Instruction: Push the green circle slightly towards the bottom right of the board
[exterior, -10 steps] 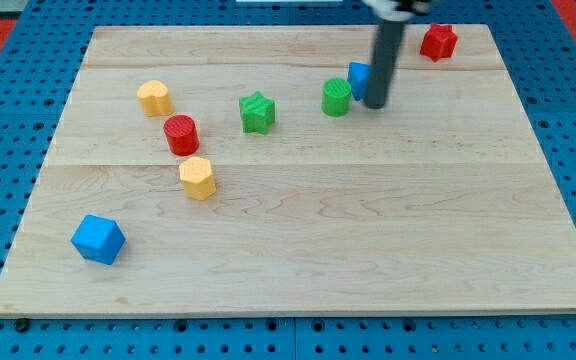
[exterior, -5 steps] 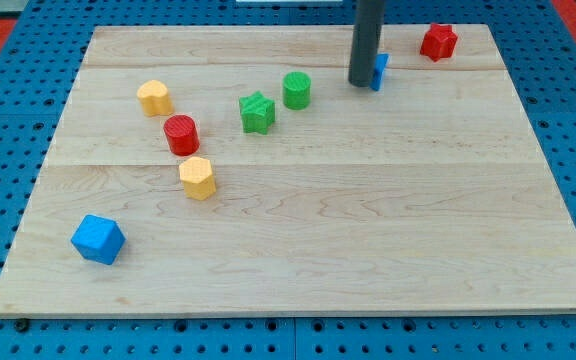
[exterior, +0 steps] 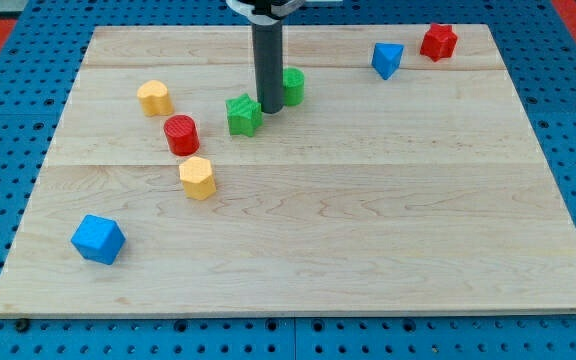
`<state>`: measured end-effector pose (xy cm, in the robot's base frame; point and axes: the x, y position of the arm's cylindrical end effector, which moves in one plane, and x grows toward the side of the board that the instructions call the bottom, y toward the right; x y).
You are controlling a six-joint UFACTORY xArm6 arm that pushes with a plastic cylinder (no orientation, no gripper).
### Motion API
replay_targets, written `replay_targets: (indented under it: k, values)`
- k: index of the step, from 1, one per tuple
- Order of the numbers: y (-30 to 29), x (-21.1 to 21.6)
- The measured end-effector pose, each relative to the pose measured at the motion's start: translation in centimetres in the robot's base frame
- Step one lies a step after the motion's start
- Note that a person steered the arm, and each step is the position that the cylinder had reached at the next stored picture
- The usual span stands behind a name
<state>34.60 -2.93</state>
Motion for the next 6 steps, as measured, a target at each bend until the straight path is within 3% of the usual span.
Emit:
replay_targets:
  k: [3,6]
  values:
    - [-1.5,-7.2]
    - [2.8,-3.0]
